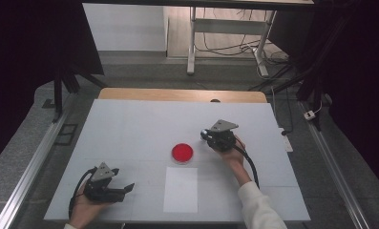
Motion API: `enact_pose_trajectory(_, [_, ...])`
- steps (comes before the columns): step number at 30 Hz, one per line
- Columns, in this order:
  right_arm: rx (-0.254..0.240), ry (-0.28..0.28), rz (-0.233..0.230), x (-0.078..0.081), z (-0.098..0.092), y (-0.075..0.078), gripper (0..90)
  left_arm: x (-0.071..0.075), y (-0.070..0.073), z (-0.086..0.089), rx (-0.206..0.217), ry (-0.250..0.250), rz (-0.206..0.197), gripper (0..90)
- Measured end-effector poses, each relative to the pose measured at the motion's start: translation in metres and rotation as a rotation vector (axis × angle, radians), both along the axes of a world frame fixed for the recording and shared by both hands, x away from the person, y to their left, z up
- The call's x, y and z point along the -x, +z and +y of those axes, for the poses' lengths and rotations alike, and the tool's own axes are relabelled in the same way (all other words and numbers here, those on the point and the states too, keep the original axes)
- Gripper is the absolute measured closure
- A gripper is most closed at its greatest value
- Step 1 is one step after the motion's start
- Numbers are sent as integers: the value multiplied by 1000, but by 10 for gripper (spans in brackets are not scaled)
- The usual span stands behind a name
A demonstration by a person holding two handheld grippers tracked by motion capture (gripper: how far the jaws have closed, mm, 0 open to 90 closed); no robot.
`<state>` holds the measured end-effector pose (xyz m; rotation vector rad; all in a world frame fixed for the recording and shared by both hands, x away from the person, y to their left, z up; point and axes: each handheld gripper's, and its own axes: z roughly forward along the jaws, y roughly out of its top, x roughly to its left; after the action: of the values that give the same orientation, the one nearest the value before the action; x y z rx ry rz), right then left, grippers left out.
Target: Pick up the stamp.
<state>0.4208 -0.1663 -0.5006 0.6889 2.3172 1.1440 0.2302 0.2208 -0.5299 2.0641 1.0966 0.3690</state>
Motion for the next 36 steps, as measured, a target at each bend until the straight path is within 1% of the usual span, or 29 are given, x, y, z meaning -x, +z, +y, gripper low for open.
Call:
enact_pose_trajectory(5, [-27,-3,-5,3,-2,5,748,0,0,0,-2,-1,-2,174])
enact_pose_trajectory(9, [-60,-4,11,5,-4,7,748,0,0,-1,-2,-2,-1,174])
enact_pose_trajectory(11, [-67,-6,17,7,-4,8,748,0,0,-1,-3,-3,0,174])
enact_pose_trajectory(16, [-58,-5,14,12,-6,8,748,0,0,0,-1,-2,-2,174])
enact_pose_trajectory(20, [-63,-4,13,16,-9,9,748,0,0,-1,-1,-4,-3,174])
enact_pose_trajectory(21, [-55,-6,13,17,-10,10,747,0,1,-1,-1,-4,-3,174])
enact_pose_trajectory(26, [-69,-6,5,19,-12,13,747,0,0,-1,-3,-4,-3,174])
enact_pose_trajectory(32, [-66,-8,3,22,-15,15,747,0,0,-1,-2,-5,-3,174])
enact_pose_trajectory(36, [-78,-11,-2,24,-18,18,748,0,1,-2,-3,-5,-3,174])
